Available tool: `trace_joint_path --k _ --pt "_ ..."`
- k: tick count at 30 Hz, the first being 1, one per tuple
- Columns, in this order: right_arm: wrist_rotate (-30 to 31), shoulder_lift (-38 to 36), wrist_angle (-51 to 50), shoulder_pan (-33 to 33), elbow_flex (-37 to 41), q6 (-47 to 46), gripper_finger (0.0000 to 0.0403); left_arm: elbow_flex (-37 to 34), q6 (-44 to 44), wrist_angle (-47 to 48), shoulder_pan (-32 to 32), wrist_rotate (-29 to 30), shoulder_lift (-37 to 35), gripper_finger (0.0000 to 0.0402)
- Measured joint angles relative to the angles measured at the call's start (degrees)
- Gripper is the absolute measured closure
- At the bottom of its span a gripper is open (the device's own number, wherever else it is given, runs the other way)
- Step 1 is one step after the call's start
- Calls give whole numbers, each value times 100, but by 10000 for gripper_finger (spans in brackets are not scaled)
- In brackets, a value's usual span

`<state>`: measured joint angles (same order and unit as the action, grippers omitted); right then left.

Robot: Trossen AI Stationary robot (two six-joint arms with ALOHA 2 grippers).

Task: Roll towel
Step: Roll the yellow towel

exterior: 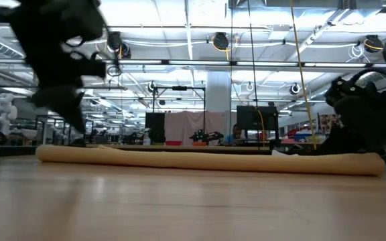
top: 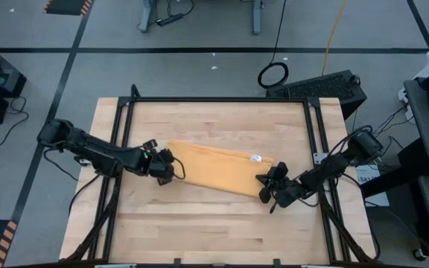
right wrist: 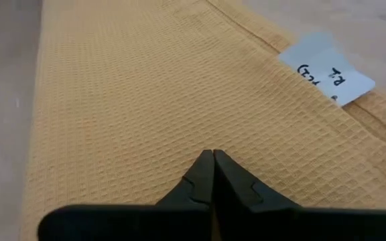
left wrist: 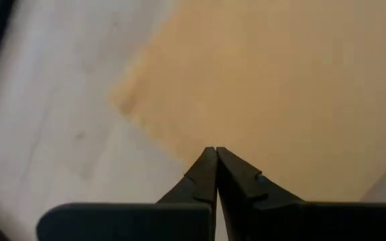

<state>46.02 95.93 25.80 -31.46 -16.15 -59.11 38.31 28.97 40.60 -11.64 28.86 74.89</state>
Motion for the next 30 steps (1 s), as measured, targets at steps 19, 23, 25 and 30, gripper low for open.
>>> trace_joint_path --k 19,23,25,30 --pt "-755 -1268 -632 562 -774 3685 403 -588 811 -1649 111 -676 836 399" --pt "-839 -761 -643 920 -677 3273 403 -606 312 -1700 357 -495 979 400" --pt "-998 -433 -620 1006 -638 2843 403 -614 -5 -1775 489 -339 987 400" --pt "-975 168 -445 882 -700 1759 403 -645 -790 -2076 953 137 1009 401"
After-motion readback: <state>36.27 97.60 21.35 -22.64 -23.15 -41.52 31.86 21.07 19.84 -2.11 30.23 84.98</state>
